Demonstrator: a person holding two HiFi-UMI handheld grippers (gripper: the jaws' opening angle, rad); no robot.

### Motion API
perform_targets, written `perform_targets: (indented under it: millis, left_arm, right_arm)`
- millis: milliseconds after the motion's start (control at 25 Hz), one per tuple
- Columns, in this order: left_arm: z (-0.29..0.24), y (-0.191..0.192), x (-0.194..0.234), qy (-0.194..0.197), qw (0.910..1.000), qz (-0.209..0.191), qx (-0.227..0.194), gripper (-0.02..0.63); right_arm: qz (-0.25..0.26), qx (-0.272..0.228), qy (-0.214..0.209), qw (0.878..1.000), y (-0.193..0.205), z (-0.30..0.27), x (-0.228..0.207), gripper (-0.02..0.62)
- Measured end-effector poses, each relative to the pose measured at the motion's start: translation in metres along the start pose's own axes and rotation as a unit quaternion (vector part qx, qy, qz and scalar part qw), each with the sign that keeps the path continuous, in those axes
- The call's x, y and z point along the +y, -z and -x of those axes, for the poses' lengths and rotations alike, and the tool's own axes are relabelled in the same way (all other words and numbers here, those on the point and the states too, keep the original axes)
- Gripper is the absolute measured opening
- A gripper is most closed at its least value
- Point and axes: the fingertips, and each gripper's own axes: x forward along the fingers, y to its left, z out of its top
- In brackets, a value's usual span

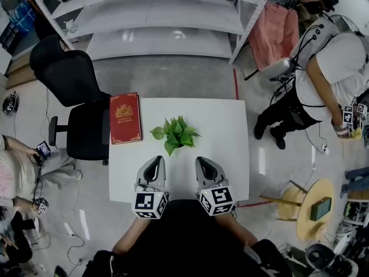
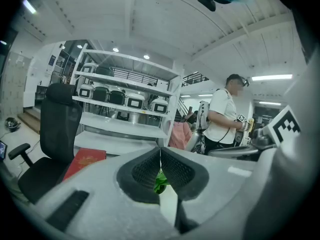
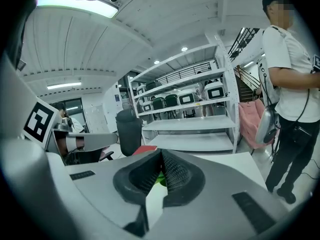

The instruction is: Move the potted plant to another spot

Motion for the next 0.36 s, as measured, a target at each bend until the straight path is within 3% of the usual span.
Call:
perform_targets:
  millis: [360]
  left_arm:
    - [-0.0013,0.0013,-0.0007,0.001,1.0,0.0,0.003,0.018]
  right_arm:
    - [0.002,0.001,0.002,1.0,0.0006,-0.0012,-0.0009,0.012]
